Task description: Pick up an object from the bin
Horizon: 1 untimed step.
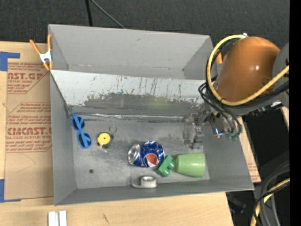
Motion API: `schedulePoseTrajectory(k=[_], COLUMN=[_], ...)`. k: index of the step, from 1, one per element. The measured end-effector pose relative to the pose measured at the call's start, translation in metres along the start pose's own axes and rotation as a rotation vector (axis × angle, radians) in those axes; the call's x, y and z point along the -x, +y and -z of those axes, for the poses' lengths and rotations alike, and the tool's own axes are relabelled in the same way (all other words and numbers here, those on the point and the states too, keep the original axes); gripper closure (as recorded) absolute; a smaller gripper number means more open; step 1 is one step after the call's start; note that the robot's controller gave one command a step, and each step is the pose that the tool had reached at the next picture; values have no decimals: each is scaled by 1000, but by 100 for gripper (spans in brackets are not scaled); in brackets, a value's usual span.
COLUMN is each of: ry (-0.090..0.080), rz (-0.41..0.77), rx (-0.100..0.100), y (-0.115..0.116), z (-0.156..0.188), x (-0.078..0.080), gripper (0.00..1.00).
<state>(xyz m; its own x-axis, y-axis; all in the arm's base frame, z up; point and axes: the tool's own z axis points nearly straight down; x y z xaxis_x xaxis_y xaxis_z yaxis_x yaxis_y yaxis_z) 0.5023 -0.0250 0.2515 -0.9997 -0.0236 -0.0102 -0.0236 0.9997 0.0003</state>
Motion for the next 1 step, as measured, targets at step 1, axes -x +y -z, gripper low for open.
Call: schedulePoseTrajectory(k=[1], ry=[8], rz=[348], rx=[2], y=[13], z=[-5], x=[-10], gripper=[100])
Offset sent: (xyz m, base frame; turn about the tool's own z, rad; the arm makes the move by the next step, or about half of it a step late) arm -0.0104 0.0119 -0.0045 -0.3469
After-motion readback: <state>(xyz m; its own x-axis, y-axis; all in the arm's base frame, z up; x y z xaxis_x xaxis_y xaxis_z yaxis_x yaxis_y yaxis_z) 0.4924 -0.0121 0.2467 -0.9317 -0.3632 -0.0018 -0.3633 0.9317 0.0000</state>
